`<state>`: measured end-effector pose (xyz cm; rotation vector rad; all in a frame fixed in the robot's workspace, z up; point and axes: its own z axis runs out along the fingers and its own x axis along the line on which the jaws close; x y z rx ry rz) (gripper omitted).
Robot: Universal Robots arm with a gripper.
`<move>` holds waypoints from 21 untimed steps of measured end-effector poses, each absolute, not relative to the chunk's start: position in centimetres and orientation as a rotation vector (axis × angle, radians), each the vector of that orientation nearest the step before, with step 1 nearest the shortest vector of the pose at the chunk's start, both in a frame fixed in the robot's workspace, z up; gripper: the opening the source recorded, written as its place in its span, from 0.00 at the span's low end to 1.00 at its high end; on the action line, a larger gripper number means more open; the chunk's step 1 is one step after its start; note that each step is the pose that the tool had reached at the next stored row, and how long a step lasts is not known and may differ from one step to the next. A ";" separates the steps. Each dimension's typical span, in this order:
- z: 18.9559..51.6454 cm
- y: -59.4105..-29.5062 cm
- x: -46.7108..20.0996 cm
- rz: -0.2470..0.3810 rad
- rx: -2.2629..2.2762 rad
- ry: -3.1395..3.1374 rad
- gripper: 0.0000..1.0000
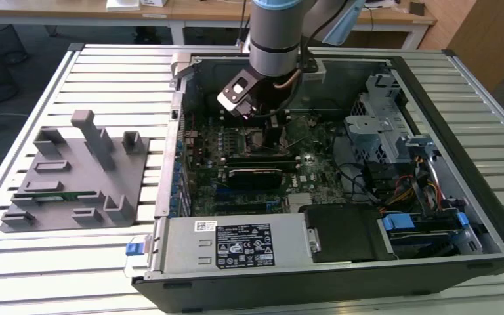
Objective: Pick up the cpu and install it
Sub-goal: 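Place the cpu into insertion slot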
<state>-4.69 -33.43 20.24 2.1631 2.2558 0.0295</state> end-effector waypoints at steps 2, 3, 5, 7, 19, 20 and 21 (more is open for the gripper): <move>20.5 -33.4 -4.7 0.028 2.164 2.257 0.60; 20.6 -33.4 -4.7 0.026 2.164 2.257 0.60; 20.8 -33.4 -4.7 0.023 2.166 2.259 0.52; 21.0 -33.4 -4.7 0.020 2.167 2.260 0.46; 21.6 -33.4 -4.6 0.004 2.174 2.267 0.11; 21.7 -33.4 -4.6 0.003 2.174 2.268 0.11; 21.7 -33.4 -4.6 0.001 2.175 2.269 0.11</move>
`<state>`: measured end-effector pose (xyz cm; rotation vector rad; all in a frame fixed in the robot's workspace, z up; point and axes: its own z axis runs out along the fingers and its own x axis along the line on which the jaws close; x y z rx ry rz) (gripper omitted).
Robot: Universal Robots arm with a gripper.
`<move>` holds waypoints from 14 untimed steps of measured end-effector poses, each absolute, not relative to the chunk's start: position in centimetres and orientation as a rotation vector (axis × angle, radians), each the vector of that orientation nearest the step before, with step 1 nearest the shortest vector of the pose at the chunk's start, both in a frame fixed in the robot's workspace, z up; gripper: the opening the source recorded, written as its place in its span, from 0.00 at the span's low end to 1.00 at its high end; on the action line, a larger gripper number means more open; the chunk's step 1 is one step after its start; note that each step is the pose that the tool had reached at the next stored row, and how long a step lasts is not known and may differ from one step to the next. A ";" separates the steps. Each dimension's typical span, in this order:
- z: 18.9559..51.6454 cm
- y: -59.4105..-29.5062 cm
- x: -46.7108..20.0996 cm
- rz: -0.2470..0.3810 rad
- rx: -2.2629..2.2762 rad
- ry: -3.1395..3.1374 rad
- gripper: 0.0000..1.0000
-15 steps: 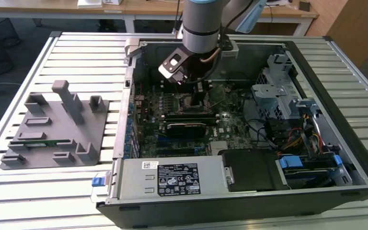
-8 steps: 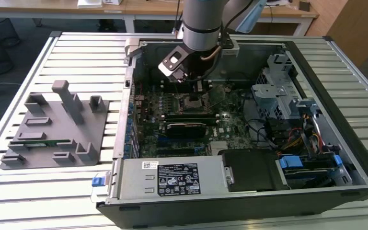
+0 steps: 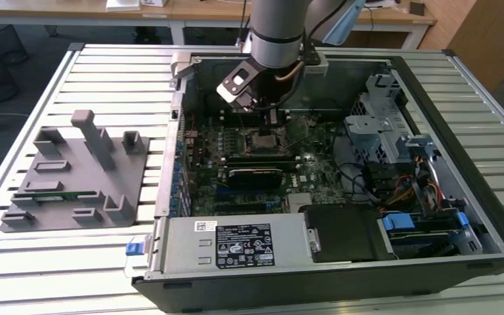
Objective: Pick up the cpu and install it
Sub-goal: 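Place the cpu into insertion slot, then close the cpu cover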
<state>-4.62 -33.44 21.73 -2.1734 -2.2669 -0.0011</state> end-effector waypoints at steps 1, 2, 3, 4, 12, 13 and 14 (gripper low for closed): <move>21.8 -33.4 -4.6 0.000 -2.173 -2.266 0.11; 21.8 -33.4 -4.6 0.000 -2.173 -2.266 0.11; 21.8 -33.4 -4.6 0.000 -2.173 -2.266 0.11; 21.9 -33.4 -4.6 0.001 -2.173 -2.266 0.11; 22.2 -33.4 -4.6 0.002 -2.172 -2.265 0.11; 22.3 -33.4 -4.6 0.003 -2.172 -2.265 0.11; 22.4 -33.4 -4.6 0.003 -2.172 -2.265 0.11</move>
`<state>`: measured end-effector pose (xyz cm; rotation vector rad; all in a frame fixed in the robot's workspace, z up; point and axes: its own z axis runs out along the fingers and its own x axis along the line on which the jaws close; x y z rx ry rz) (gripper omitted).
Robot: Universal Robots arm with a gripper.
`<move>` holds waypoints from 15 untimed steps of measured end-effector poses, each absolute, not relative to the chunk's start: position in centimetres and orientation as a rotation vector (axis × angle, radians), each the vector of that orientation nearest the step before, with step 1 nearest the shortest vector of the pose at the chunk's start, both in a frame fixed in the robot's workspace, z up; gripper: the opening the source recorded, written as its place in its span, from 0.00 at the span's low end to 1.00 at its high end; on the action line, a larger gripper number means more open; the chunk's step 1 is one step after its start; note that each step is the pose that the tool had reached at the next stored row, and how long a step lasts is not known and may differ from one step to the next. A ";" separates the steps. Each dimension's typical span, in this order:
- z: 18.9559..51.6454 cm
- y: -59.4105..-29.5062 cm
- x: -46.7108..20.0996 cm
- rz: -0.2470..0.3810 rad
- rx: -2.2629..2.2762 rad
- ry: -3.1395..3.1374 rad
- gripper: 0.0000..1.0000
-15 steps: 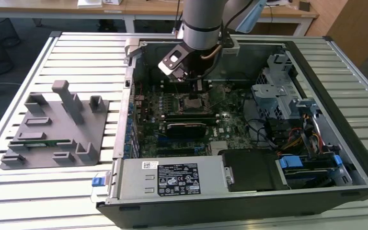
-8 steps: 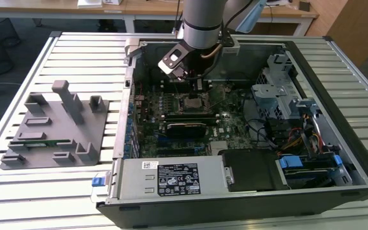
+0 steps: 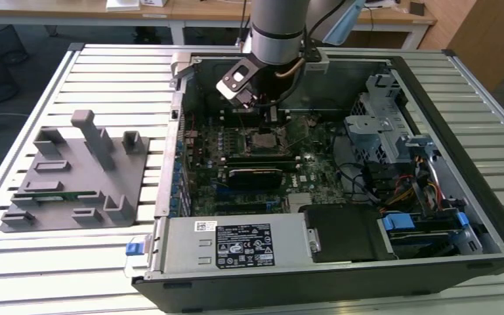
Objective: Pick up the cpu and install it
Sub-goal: 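Close the cpu cover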
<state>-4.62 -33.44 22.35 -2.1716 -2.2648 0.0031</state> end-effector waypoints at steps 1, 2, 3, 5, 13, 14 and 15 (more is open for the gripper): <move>22.4 -33.4 -4.6 0.003 -2.171 -2.265 0.11; 22.5 -33.4 -4.6 0.004 -2.171 -2.264 0.11; 22.6 -33.4 -4.6 0.005 -2.171 -2.264 0.11; 22.7 -33.4 -4.6 0.007 -2.170 -2.263 0.11; 25.4 -33.4 -4.6 0.009 -2.169 -2.262 0.11; 25.8 -33.4 -4.6 0.009 -2.169 -2.263 0.11; 26.3 -33.4 -4.6 0.010 -2.169 -2.262 0.11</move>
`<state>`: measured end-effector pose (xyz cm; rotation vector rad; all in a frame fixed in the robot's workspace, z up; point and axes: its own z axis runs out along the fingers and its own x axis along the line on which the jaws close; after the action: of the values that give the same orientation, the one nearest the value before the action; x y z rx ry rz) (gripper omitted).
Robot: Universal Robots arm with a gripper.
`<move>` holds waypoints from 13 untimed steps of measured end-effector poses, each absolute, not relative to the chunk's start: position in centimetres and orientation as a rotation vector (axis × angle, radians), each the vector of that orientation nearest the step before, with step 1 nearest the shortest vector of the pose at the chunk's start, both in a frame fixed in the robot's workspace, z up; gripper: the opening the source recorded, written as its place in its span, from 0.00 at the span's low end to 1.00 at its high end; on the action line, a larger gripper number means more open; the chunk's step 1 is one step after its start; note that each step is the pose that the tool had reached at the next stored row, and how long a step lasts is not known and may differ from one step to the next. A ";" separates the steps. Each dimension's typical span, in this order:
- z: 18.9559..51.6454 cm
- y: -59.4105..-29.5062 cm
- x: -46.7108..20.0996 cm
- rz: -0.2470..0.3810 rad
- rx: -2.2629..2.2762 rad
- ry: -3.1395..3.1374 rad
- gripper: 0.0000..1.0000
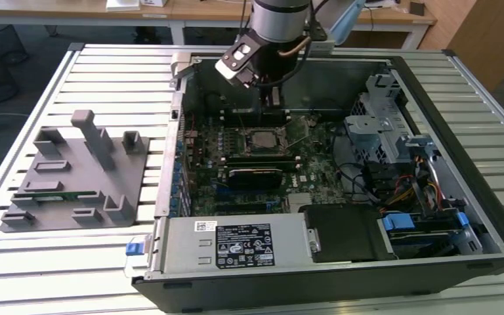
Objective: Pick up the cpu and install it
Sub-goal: 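Close the cpu cover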
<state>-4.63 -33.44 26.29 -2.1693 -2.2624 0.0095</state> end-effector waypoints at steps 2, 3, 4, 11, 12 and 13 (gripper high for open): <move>27.2 -33.4 -4.6 0.010 -2.169 -2.263 0.11; 27.6 -33.4 -4.6 0.010 -2.169 -2.263 0.11; 27.9 -33.4 -4.6 0.010 -2.170 -2.263 0.11; 27.8 -34.4 -4.5 0.007 -2.170 -2.264 0.11; 27.8 -34.4 -4.2 0.008 -2.170 -2.265 0.11; 27.8 -34.4 -3.8 0.008 -2.169 -2.266 0.11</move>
<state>-3.75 -34.39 27.75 -2.1689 -2.2657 0.0078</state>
